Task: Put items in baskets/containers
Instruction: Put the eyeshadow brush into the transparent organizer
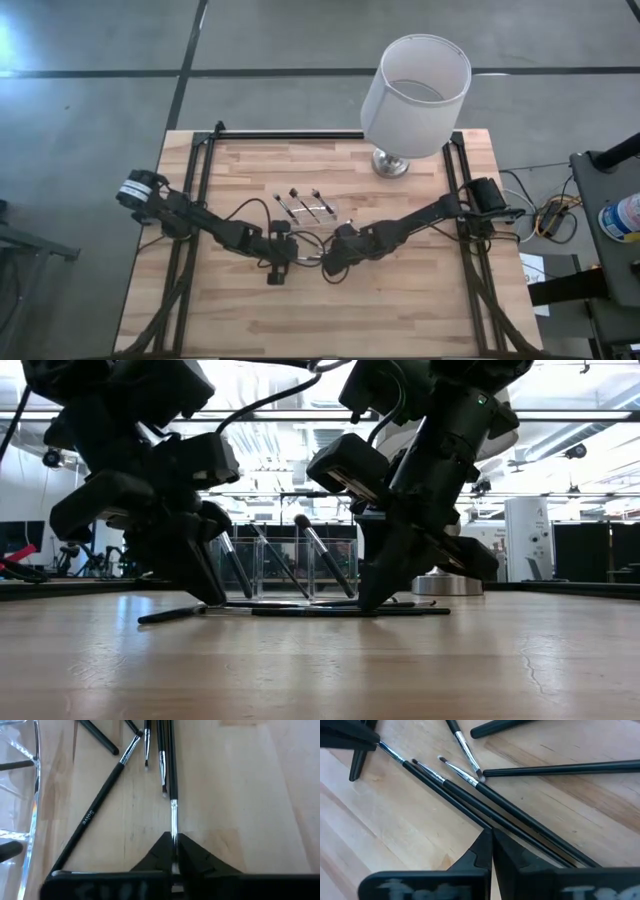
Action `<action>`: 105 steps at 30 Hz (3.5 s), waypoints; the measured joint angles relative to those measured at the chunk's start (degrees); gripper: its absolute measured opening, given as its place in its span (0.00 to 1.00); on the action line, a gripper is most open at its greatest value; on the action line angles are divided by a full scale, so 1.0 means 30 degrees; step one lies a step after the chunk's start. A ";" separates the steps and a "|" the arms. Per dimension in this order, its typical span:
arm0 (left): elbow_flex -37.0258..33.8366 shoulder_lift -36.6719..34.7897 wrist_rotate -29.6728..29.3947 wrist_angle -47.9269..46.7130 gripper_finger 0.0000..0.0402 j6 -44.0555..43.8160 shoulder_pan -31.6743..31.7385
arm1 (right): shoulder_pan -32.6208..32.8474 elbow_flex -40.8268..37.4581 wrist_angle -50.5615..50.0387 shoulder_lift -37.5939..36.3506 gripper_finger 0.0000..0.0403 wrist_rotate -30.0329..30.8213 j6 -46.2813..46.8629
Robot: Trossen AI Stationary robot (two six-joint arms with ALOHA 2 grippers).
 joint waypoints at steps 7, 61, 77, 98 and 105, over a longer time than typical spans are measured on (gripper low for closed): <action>0.1149 0.0135 0.0957 -0.0788 0.25 0.0957 0.0099 | 0.0007 0.0000 0.0004 -0.0025 0.02 -0.0029 -0.0138; 0.3380 0.1532 0.1668 -0.5230 0.00 0.3302 0.0729 | 0.2207 0.0007 -0.1217 -0.1348 0.03 0.2832 -1.6797; 0.3372 0.2984 0.2007 -0.0362 0.00 0.2315 0.0724 | 0.1749 0.0211 -0.1153 -0.1348 0.29 0.1654 -1.8515; 0.4478 0.1689 0.1514 -0.5428 0.00 0.2370 0.0031 | 0.1749 0.0197 -0.1144 -0.1341 0.34 0.1713 -1.8129; 0.4374 0.3099 0.1231 -0.3404 0.00 0.2258 0.0321 | 0.1741 0.0197 -0.1117 -0.1326 0.37 0.1792 -1.8137</action>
